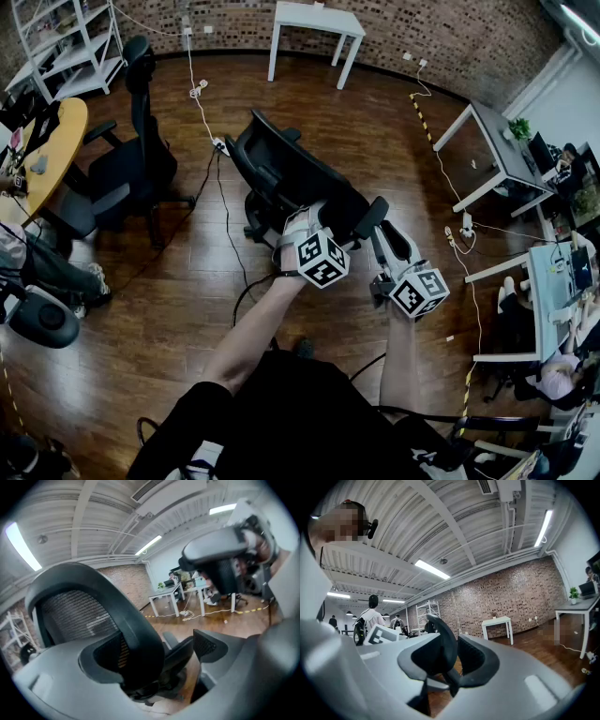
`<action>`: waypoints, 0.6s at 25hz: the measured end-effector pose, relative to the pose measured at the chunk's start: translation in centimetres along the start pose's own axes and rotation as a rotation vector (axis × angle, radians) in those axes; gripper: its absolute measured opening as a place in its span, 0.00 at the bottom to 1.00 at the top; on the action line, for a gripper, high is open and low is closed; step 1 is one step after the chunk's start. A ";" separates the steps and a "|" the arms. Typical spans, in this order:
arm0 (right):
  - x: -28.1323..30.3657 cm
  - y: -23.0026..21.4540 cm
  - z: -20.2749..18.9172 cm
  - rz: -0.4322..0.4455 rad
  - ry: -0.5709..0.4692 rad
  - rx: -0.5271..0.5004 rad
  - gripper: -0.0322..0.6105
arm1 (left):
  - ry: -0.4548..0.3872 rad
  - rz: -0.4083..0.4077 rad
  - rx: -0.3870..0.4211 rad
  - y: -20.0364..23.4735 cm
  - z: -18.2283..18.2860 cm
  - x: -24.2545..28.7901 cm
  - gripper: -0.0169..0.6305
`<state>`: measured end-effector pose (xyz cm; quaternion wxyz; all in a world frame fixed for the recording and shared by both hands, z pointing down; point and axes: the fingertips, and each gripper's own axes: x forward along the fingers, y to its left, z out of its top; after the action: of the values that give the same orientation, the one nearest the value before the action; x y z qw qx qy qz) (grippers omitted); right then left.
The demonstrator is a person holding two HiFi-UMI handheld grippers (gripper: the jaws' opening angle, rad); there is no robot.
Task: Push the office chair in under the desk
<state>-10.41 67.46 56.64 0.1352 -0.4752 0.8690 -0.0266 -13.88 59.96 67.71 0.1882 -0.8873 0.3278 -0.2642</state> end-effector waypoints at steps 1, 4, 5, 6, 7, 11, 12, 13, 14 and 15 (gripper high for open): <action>-0.5 -0.4 0.3 -0.017 -0.004 0.005 0.21 | -0.113 -0.084 -0.047 -1.2 1.8 -1.8 0.91; -1.6 -1.8 1.3 -0.048 -0.008 0.006 0.21 | -0.426 -0.203 -0.219 -0.4 5.4 -8.2 0.74; -1.8 -2.4 1.6 -0.051 -0.005 -0.002 0.21 | -0.483 -0.159 -0.276 2.2 5.2 -10.0 0.74; -1.7 -3.1 1.7 -0.055 0.003 -0.009 0.21 | -0.501 -0.080 -0.324 5.7 4.1 -11.2 0.74; -1.5 -3.8 1.8 -0.062 0.012 -0.017 0.21 | -0.489 0.011 -0.366 9.7 2.4 -11.7 0.74; -0.6 -5.5 0.3 -0.094 0.056 -0.033 0.29 | -0.304 0.150 -0.451 20.5 -4.6 -8.8 0.80; -0.5 -5.3 -0.2 -0.097 0.068 -0.035 0.30 | -0.261 0.129 -0.450 21.4 -5.8 -7.5 0.81; -0.3 -5.0 -0.8 -0.097 0.078 -0.037 0.30 | -0.232 0.098 -0.450 21.9 -6.7 -6.2 0.82; -0.1 -4.6 -1.4 -0.096 0.087 -0.041 0.30 | -0.213 0.060 -0.453 22.4 -7.6 -5.0 0.83; 0.2 -4.2 -1.9 -0.097 0.096 -0.046 0.30 | -0.202 0.019 -0.461 22.8 -8.4 -3.7 0.85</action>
<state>-7.59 64.81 59.17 0.0810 -0.5178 0.8509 -0.0358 -32.22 44.86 61.53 0.0151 -0.9256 0.3672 -0.0907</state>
